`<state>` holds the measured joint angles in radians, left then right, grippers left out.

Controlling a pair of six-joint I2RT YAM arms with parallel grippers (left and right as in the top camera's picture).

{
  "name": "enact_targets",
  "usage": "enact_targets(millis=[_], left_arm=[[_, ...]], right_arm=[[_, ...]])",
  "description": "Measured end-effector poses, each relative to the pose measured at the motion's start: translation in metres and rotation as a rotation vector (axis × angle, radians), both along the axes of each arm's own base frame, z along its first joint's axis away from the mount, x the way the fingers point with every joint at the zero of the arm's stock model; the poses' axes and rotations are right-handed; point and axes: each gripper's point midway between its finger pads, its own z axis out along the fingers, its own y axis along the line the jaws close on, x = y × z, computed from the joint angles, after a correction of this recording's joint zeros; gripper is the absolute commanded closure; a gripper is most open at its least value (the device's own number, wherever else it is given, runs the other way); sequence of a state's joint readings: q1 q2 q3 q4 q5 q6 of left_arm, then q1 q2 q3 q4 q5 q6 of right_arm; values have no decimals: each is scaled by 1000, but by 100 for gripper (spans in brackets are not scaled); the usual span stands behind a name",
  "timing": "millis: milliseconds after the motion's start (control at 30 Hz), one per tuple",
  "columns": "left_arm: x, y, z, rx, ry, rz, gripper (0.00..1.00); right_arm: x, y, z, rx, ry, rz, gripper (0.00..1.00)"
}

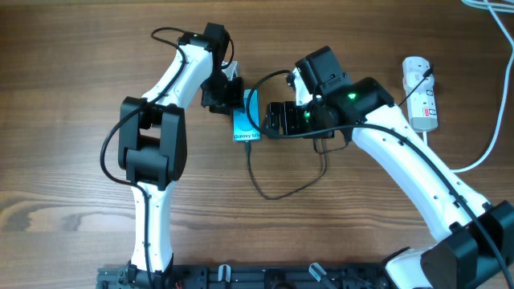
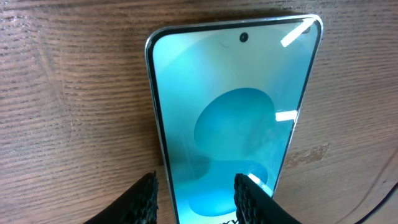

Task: Plug charger to phone and switch on socket
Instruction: 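Open both grippers and release the phone and cable, then raise the left gripper away and move the right gripper to the power strip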

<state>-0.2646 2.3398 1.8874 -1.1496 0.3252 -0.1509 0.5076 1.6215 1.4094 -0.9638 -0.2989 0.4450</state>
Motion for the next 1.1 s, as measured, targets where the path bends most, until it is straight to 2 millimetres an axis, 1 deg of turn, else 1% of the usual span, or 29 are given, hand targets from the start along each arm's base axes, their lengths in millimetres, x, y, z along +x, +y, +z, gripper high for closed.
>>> enact_targets(millis=[167, 233, 300, 333, 400, 433, 467, 533, 567, 600, 633, 667, 733, 767, 833, 900, 967, 1033, 1067, 1100], left_arm=[[-7, 2, 0, 8, 29, 0, 47], [-12, 3, 1, 13, 50, 1, 43], [-16, 4, 3, 18, 67, 0, 41], [-16, 4, 5, 19, 71, 0, 39], [-15, 4, 14, 17, 64, 0, 38], [-14, 4, 23, 14, 52, 1, 37], [-13, 4, 31, 11, 41, 2, 34], [-7, 3, 58, -3, -16, 3, 20], [-3, 3, 78, -13, -64, 2, 0], [0, 4, 94, -20, -105, -1, 0], [2, 4, 117, -29, -164, 2, 0], [3, 5, 134, -34, -208, 5, 0], [1, 10, 183, -42, -333, 12, 0], [0, 13, 200, -38, -379, 18, 0], [-7, 24, 238, -15, -483, 49, 0], [-14, 37, 269, 18, -568, 93, 0], [-22, 49, 292, 47, -634, 131, 0], [-30, 58, 306, 72, -669, 156, 0], [-34, 62, 310, 85, -677, 167, 0], [-37, 64, 311, 91, -676, 170, 0]], right_arm=[[1, -1, -1, -7, 0, -8, 0], [1, -5, -2, -25, 7, -32, 0], [1, -10, -5, -46, 16, -63, 0], [1, -12, -5, -54, 16, -77, 0], [3, -14, -6, -67, 12, -97, 0], [4, -16, -6, -73, 10, -103, 0], [4, -17, -7, -80, 9, -110, 0], [5, -20, -7, -93, 6, -121, 0], [5, -21, -8, -99, 5, -125, 0], [6, -22, -8, -106, 2, -130, 0], [7, -24, -8, -115, -3, -135, 0], [8, -26, -9, -124, -6, -139, 0], [8, -31, -10, -149, -6, -152, 0], [8, -33, -11, -159, -8, -157, 0], [10, -39, -12, -178, -13, -172, 0], [13, -47, -12, -194, -16, -192, 0], [18, -58, -13, -213, -16, -222, 0], [22, -72, -14, -234, -12, -259, 0], [25, -83, -15, -247, -8, -287, 0], [29, -102, -15, -267, 1, -336, 0]])
